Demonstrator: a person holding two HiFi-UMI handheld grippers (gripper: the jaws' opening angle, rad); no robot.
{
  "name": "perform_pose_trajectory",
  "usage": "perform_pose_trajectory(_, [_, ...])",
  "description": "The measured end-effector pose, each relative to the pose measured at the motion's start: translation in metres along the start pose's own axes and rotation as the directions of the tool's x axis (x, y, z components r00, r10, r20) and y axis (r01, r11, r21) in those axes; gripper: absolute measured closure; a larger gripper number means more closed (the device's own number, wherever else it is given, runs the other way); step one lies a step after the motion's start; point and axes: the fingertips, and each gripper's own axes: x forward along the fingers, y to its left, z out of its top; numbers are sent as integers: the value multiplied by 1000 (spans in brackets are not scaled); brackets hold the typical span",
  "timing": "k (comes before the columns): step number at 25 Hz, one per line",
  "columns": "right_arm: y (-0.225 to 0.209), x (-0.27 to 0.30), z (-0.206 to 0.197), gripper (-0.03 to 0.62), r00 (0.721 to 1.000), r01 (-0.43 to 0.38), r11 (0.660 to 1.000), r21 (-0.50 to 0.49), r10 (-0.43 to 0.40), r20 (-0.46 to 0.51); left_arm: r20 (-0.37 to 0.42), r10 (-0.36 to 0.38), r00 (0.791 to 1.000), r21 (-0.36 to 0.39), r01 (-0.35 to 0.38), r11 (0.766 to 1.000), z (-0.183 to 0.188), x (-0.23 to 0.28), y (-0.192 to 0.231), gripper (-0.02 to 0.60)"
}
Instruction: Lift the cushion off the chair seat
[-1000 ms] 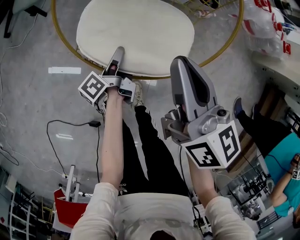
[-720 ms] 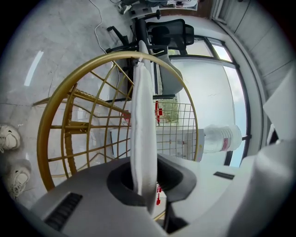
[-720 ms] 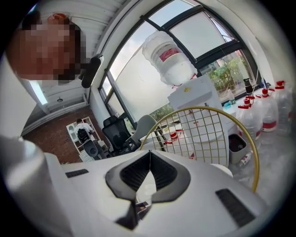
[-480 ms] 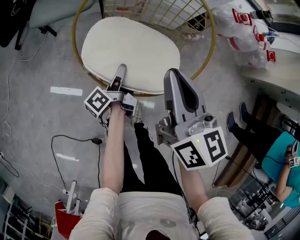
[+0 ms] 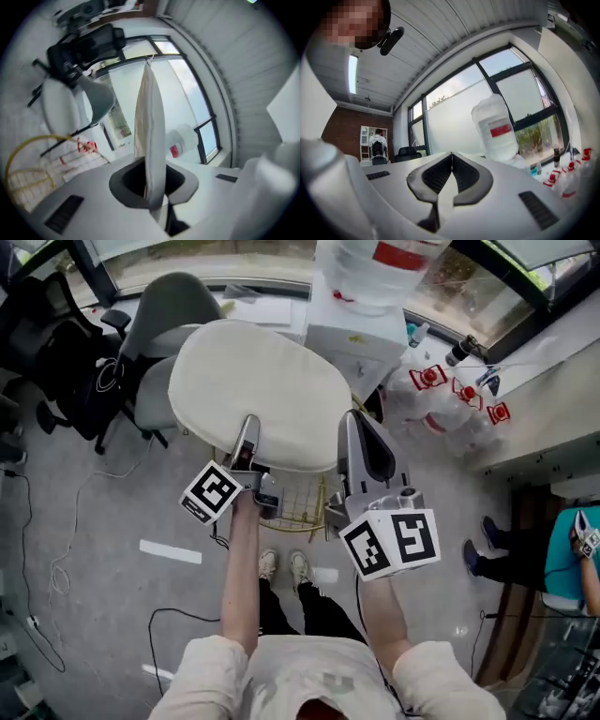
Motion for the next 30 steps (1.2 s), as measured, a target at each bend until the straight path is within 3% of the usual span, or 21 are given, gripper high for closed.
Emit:
perform_pose_trajectory(1, [7, 3, 30, 577, 997, -2, 999, -32, 4, 72, 9, -33, 999, 112, 32, 993, 26, 12, -34, 540])
perform_pose_trajectory(3, [23, 0, 83, 577, 981, 10, 995, -98, 10, 195, 33, -80, 996, 326, 65, 943, 70, 22, -99, 540])
perform_pose_trajectory(7, [53, -33, 155, 577, 952, 73, 976, -206, -6, 307, 115, -142, 983, 613, 42, 789, 115, -9, -215, 540])
perform_pose_trajectory(10, [67, -50, 184, 577, 935, 143, 956, -258, -45, 351, 195, -179, 964, 778, -41, 627, 138, -41, -282, 540])
perform_pose_trajectory(14, [86, -61, 198, 577, 926, 161, 951, -264, -53, 375, 299, -227, 927, 908, -203, 367, 150, -87, -341, 538])
perform_pose_trajectory(16, [94, -67, 195, 577, 931, 152, 952, -265, -48, 361, 340, -235, 911, 923, -276, 268, 147, -110, -353, 538])
perform_pose_trajectory(17, [98, -69, 191, 577, 934, 146, 953, -266, -45, 353, 357, -240, 903, 924, -304, 233, 145, -119, -357, 538])
perform_pose_trajectory(19, [100, -73, 178, 577, 940, 140, 956, -257, -47, 337, 377, -247, 892, 923, -339, 185, 139, -132, -361, 538])
perform_pose_trajectory(21, [99, -78, 160, 577, 946, 138, 963, -232, -59, 318, 375, -243, 895, 925, -343, 163, 132, -139, -358, 538])
perform_pose_trajectory(25, [101, -83, 131, 577, 962, 116, 968, -221, -54, 268, 348, -234, 908, 934, -315, 167, 119, -148, -347, 538])
perform_pose_trajectory(30, [105, -87, 131, 577, 959, 131, 962, -240, -61, 277, 327, -247, 912, 942, -293, 164, 110, -149, -350, 538])
